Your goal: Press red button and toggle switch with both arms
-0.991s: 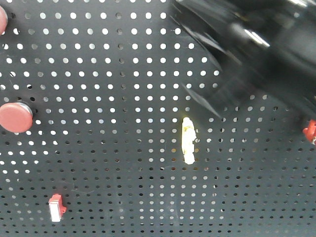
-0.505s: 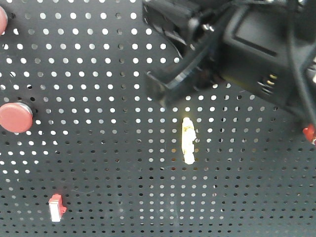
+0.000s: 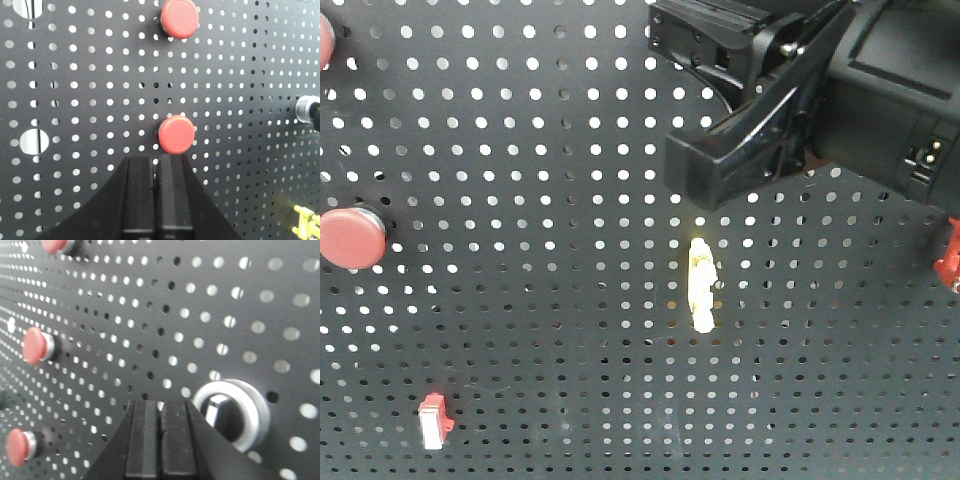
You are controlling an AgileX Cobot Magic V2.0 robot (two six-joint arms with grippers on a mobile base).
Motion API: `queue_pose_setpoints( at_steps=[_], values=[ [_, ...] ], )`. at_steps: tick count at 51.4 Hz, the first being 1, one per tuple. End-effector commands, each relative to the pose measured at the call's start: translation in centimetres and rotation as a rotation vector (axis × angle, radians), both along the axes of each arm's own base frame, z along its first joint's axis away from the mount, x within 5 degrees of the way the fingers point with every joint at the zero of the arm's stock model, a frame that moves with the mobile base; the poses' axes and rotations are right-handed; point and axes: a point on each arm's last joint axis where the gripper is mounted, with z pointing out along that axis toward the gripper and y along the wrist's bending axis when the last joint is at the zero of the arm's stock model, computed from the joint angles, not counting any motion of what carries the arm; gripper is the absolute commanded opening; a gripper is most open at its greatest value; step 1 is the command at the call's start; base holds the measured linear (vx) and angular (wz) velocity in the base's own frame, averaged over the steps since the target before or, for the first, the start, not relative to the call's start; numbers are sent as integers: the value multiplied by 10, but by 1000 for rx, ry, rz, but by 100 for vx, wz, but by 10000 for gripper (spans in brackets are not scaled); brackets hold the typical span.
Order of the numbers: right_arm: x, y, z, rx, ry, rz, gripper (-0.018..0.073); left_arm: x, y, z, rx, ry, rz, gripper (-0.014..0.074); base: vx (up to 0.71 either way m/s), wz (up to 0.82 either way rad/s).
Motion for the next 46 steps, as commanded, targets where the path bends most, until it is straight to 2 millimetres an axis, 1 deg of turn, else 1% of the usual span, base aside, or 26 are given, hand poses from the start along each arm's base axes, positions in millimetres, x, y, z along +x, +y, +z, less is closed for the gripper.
queue_pose_setpoints(
  at_steps=[1, 11, 19, 22, 46],
  values=[
    [-9, -10, 22, 88, -84, -1, -4, -2, 0, 12, -27, -74, -12, 2, 0, 0],
    [-8, -10, 20, 100, -60, 4, -4, -2, 0, 12, -28, -74, -12, 2, 0, 0],
    [5, -20, 20, 132, -49, -55, -4, -2, -1, 12, -32, -71, -16, 2, 0, 0],
    [6, -22, 22, 154, -47, -57, -4, -2, -1, 12, -32, -71, -16, 2, 0, 0],
    [10, -19, 16, 112, -8, -63, -4, -2, -1, 12, -32, -71, -16, 2, 0, 0]
  ],
)
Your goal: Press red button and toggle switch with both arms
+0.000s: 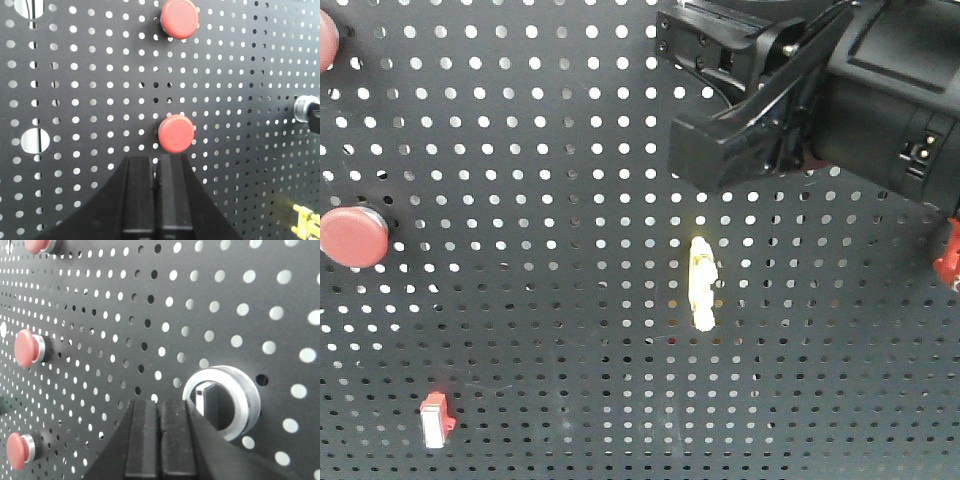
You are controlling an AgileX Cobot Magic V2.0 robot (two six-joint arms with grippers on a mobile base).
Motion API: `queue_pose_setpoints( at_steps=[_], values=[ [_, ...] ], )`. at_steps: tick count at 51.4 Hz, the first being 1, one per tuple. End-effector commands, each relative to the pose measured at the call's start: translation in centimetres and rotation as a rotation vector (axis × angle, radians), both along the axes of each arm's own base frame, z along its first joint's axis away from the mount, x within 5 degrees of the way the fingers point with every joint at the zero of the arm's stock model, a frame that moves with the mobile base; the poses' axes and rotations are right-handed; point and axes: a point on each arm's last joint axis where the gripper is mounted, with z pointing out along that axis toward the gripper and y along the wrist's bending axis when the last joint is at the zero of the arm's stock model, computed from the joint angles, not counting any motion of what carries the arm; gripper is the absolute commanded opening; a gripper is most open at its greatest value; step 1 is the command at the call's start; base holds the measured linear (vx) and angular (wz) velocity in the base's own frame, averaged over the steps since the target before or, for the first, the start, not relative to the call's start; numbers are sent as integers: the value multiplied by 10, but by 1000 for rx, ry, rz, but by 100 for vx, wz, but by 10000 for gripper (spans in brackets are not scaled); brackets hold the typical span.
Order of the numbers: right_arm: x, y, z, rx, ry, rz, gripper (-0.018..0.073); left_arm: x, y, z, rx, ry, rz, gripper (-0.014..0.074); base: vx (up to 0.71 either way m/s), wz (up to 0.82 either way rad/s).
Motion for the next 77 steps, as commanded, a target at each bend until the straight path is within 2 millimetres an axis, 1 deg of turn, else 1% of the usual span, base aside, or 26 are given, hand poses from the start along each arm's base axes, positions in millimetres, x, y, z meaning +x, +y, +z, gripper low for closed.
queue_pose_setpoints(
  at_steps=[1, 10, 16, 28, 38, 47, 56, 67, 71, 77],
  values=[
    [0, -10, 17, 57, -73, -31, -4, -2, -1, 12, -32, -73, -16, 2, 0, 0],
    [7, -3, 12, 51, -64, -29, -4, -2, -1, 12, -32, -73, -16, 2, 0, 0],
    [7, -4, 12, 49, -67, -29, -4, -2, -1, 12, -32, -73, -16, 2, 0, 0],
    [4, -7, 12, 25, -54, -37, -4, -2, -1, 12, -32, -72, -16, 2, 0, 0],
    [0, -11, 15, 9, -79, -46, -4, -2, -1, 12, -32, -72, -16, 2, 0, 0],
    [-5, -16, 15, -33, -65, -60, -4, -2, -1, 12, -32, -72, -16, 2, 0, 0],
    [-10, -21, 20, -22, -99, -64, -4, -2, -1, 12, -32, -72, -16, 2, 0, 0],
    [-10, -21, 20, -24, -101, -65, -4, -2, -1, 12, -32, -72, -16, 2, 0, 0],
    [-18, -27, 25, -7, -120, -63, -4, -2, -1, 12, -32, -71, -15, 2, 0, 0],
    [-38, -44, 35, 15, -140, -69, -4, -2, -1, 12, -30, -67, -15, 2, 0, 0]
  ],
)
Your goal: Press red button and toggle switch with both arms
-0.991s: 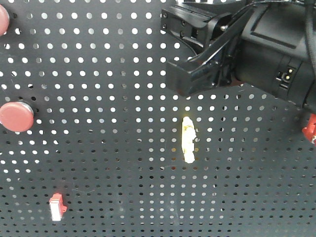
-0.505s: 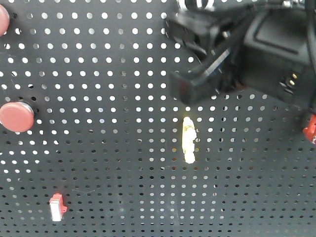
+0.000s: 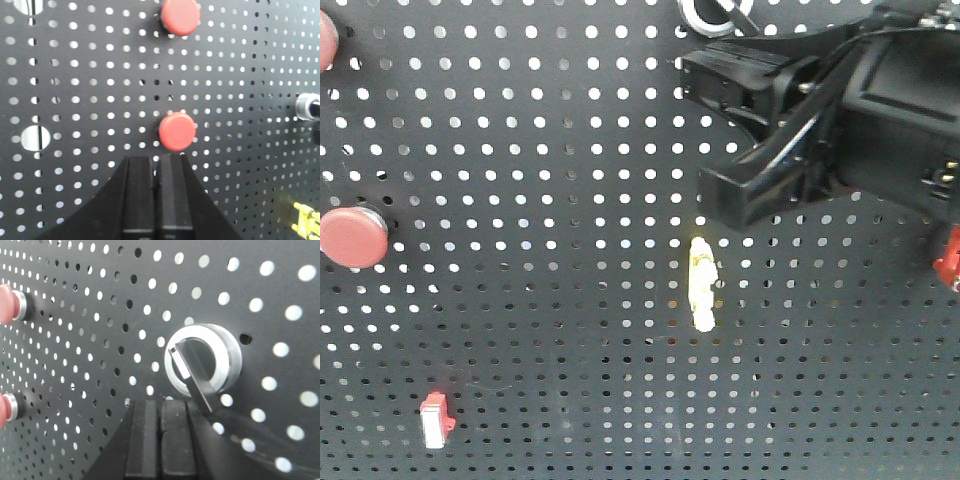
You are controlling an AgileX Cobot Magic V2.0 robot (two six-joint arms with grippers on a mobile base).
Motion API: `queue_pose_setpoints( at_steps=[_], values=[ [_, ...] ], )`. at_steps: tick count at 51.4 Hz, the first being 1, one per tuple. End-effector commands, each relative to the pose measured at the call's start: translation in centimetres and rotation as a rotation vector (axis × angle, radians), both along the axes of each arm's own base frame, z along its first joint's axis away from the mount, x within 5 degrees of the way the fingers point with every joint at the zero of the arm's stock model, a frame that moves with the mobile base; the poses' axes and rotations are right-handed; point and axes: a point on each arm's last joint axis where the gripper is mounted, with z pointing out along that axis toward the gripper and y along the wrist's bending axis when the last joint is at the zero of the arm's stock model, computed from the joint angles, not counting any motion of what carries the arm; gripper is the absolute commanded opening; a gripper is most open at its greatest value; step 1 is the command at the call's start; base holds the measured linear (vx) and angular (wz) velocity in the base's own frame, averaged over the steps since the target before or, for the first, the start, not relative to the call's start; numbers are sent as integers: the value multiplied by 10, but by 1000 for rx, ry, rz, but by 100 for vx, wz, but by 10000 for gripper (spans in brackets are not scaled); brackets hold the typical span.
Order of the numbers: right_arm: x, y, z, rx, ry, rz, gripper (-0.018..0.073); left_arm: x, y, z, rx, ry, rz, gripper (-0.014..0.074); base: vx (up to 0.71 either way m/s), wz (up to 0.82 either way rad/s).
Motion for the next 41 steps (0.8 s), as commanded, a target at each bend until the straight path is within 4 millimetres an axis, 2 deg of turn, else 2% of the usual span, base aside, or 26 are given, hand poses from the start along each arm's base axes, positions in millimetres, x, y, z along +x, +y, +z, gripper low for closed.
queue_pose_setpoints(
  at_steps=[1, 11, 20, 27, 41],
  values=[
    [-32, -32, 39, 121, -186, -19, -4, -2, 0, 12, -32, -73, -15, 2, 0, 0],
    [-68, -65, 42, 120, -180, -37, -4, -2, 0, 12, -31, -71, -15, 2, 0, 0],
    [-90, -84, 17, 96, -191, -49, -4, -2, 0, 12, -31, -70, -15, 2, 0, 0],
    [-93, -88, -2, 69, -204, -57, -4, -2, 0, 12, -30, -68, -14, 2, 0, 0],
    [-86, -82, -22, 26, -142, -54, -4, -1, 0, 11, -26, -54, -12, 2, 0, 0]
  ],
)
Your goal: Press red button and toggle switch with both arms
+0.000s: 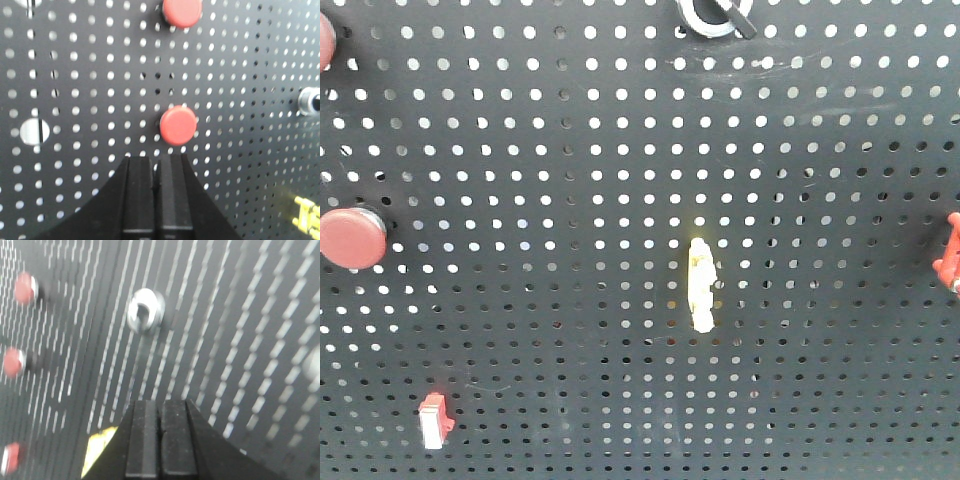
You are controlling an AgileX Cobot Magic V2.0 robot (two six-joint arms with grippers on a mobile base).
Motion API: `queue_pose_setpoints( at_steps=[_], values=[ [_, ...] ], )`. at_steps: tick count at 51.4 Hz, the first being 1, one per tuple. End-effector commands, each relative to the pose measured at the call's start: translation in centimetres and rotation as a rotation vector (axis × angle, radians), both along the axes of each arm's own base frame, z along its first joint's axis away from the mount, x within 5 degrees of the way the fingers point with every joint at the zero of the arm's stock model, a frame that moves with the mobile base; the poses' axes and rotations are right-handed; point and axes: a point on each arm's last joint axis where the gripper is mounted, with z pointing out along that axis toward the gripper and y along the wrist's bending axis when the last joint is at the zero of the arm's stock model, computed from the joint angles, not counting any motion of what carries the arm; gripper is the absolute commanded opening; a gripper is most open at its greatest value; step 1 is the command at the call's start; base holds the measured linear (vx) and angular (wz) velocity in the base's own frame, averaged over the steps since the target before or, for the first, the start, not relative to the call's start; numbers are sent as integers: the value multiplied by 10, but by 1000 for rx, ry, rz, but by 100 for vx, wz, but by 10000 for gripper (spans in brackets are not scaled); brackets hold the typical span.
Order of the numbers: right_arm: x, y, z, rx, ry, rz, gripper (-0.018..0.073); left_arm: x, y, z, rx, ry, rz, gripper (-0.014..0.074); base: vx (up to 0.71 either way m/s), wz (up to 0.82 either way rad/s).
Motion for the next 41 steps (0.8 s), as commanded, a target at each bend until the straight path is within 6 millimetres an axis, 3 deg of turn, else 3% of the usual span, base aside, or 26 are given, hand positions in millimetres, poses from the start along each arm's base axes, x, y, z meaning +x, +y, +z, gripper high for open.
queue_pose_setpoints(
  at_steps=[1, 26, 32, 41],
  values=[
    [-2, -1, 11, 42, -70, 2, -4, -2, -1, 13, -34, -79, -16, 2, 0, 0],
    [-2, -2, 10, 37, -62, 1, -4, -2, 1, 9, -23, -86, 16, 2, 0, 0],
    [-2, -2, 10, 37, -62, 1, -4, 1, 6, -18, 3, -41, 121, 2, 0, 0],
    [-2, -2, 10, 37, -63, 1, -4, 5, 10, -95, -23, 2, 230, 2, 0, 0]
  ],
)
